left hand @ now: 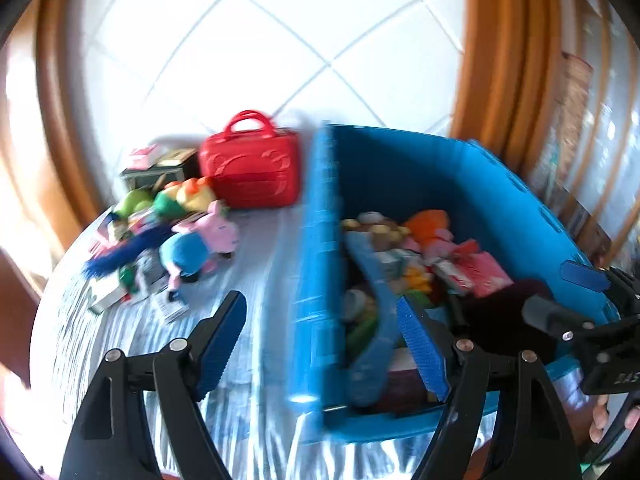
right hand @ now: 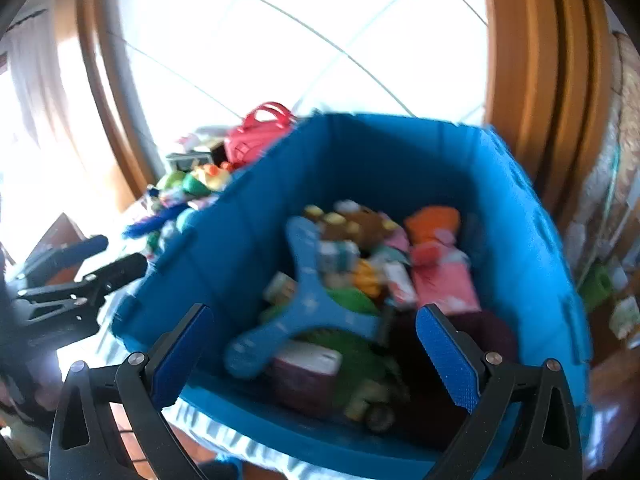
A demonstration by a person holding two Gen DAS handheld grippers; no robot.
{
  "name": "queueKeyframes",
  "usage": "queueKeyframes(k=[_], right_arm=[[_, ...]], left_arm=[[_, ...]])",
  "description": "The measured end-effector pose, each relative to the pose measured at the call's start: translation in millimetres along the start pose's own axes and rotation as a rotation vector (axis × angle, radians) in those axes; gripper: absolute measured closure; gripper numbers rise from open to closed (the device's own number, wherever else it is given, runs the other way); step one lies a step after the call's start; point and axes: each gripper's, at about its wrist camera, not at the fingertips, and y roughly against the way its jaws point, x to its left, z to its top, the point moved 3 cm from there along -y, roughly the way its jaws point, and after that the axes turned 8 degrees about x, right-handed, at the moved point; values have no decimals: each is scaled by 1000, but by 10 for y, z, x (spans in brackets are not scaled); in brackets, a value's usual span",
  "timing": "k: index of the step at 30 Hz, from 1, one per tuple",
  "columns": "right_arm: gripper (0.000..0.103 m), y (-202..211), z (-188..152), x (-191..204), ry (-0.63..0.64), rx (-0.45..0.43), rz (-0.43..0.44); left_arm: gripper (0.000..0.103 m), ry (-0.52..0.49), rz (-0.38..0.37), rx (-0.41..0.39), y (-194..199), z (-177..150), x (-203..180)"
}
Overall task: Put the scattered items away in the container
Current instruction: 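Withdraw both grippers from the crate back over the table pile, then reach left gripper to white patch box while right reaches blue-white tablet box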
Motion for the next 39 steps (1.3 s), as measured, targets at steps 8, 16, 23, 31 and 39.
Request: queueKeyframes(k=[8, 16, 23, 31, 39], right_arm=[[0, -281, 247, 1121, 62, -28, 74], [0, -703, 483, 2470, 119, -31, 144], [0, -1302, 460, 3062, 103, 100, 174], [0, -2107, 515, 3205, 141, 197, 154], [0, -3164, 415, 3158, 127, 347, 163]], left_arm=[[26, 121, 91, 0, 41, -244, 1423], [26, 184, 183, 60, -51, -531, 2947], [26, 264, 193, 138, -310, -755, 3876], [26, 337, 198, 155, -732, -775, 4269], [26, 366, 233, 246, -1539, -881, 4565]])
